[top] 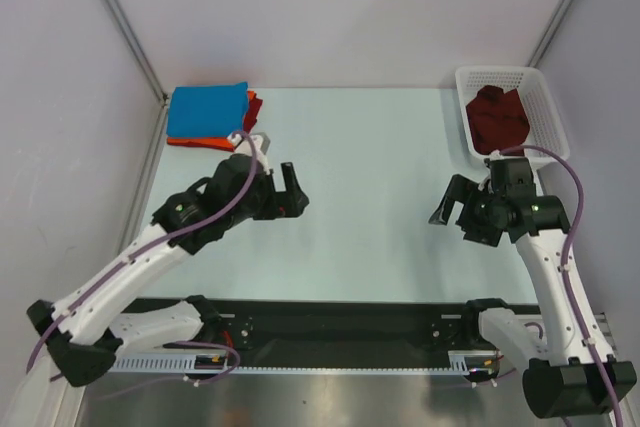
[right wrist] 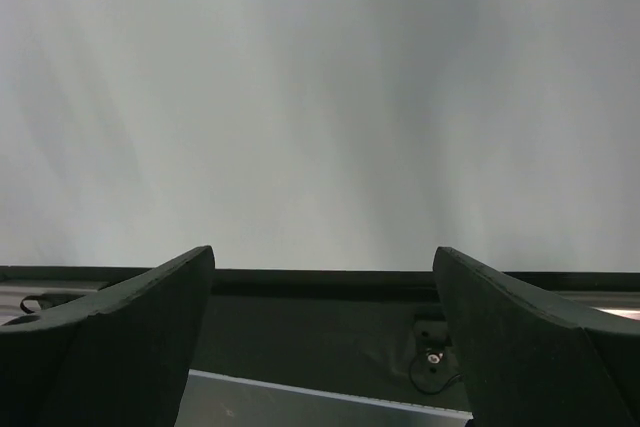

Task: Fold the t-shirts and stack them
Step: Grab the tshirt from the pile

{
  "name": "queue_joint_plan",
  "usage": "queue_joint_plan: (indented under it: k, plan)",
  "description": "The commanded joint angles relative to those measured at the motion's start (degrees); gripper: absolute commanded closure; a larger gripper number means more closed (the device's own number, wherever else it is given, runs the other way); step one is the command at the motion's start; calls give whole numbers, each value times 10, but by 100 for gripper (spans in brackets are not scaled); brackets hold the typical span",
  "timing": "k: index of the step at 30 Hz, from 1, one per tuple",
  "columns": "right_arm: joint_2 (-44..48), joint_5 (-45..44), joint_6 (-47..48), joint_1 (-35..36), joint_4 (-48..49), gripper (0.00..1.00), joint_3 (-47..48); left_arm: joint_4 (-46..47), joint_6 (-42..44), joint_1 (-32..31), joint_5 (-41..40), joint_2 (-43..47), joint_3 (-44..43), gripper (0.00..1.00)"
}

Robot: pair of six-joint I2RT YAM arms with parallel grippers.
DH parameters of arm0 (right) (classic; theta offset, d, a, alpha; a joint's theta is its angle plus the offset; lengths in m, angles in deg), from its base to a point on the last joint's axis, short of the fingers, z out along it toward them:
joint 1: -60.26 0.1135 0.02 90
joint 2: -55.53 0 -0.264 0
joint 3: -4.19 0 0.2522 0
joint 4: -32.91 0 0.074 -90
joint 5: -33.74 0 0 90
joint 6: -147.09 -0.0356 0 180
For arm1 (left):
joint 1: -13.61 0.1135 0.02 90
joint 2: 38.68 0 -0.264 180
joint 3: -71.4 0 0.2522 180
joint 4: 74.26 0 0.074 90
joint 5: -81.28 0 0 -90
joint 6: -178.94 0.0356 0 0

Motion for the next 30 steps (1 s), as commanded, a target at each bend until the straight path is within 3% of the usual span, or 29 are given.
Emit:
queue_joint_plan:
  k: [1,5,10,15,19,20,21,22,23,26,27,30]
  plan:
    - [-40,-7,-24,4,28,0,36,17,26,31,33,66,38,0]
    - [-108,-17,-73,-27,123,7,107,2,73,114,119,99,37,6]
    - [-264,-152,-87,-57,240,17,217,-43,145,118,137,85,11,9]
    - [-440,-197,-48,-120,280,22,379,-45,183,132,171,68,7,8]
    - [-607,-161,-29,-172,198,23,577,-21,217,192,251,68,22,7]
    - [-681,-165,-22,-176,168,26,629,-20,224,209,255,66,27,8]
    - [-748,-188,-5,-176,94,27,777,-18,232,211,244,65,33,7]
    - [-776,-189,0,-176,94,27,778,-18,234,211,244,63,33,7]
    - [-800,-195,6,-176,76,27,856,-17,235,211,238,61,36,7]
    - [-845,-238,30,-177,61,32,883,-24,241,216,225,51,30,7]
    - [-842,-245,35,-177,98,40,851,-32,243,216,221,49,27,7]
    - [-830,-244,44,-176,176,46,786,-39,249,216,213,47,27,6]
